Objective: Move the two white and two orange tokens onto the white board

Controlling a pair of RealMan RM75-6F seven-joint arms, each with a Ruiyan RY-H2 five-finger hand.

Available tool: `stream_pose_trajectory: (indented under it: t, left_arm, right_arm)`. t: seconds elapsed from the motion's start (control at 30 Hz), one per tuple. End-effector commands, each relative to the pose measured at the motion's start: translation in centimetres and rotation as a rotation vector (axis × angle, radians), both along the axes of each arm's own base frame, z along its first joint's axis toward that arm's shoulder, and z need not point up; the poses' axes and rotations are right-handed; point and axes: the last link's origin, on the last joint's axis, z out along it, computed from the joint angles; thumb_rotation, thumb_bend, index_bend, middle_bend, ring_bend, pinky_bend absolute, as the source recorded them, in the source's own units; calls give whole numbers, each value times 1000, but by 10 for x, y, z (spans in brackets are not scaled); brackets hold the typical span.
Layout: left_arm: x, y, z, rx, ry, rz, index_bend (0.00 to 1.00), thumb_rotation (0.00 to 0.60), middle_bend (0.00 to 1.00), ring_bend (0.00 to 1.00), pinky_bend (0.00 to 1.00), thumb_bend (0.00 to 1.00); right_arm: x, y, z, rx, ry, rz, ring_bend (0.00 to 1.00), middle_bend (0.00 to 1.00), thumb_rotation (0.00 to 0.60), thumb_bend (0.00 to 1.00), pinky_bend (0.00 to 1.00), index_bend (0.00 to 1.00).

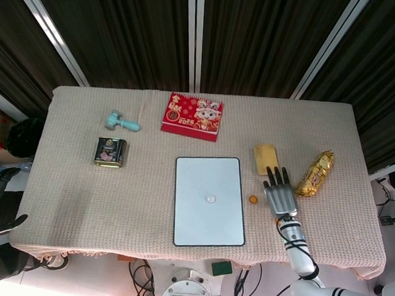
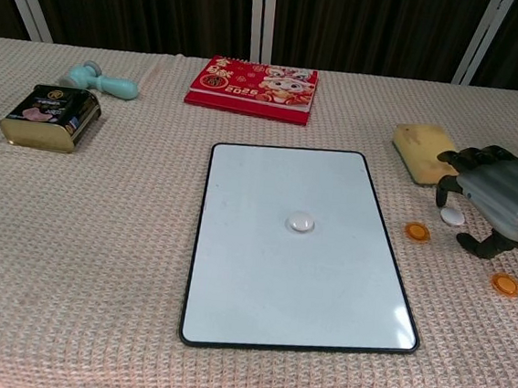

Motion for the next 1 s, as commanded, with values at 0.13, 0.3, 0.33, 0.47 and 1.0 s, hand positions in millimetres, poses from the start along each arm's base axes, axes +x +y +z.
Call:
stream_pose_trajectory:
  t: [0.13,0.3,0.33,0.47,1.0]
  left_arm:
    - [0,0,0,0,0,1,112,600,141,1,118,97]
    - [0,0,0,0,-1,1,112,600,142,1,118,97]
    - [0,0,0,0,-1,0,112,600,142,1,118,96]
    - [0,0,0,1,-1,1,112,600,141,1,118,97]
    - [0,1,0,-2,1,3,112,600,141,1,118,97]
  right_arm:
    - [2,-2,-1,-4,-9,6,0,0,600,360,0,372]
    - [0,-3,-1,-9,-2,-1,0,0,600,362,0,421]
    - [0,-3,-1,-10,-2,-2,0,0,600,362,0,426]
    - [0,-3,-1,-11,-2,-1,0,0,600,369,0,440]
    - [30,10,9,-10,-95,90,0,0,600,397,0,486]
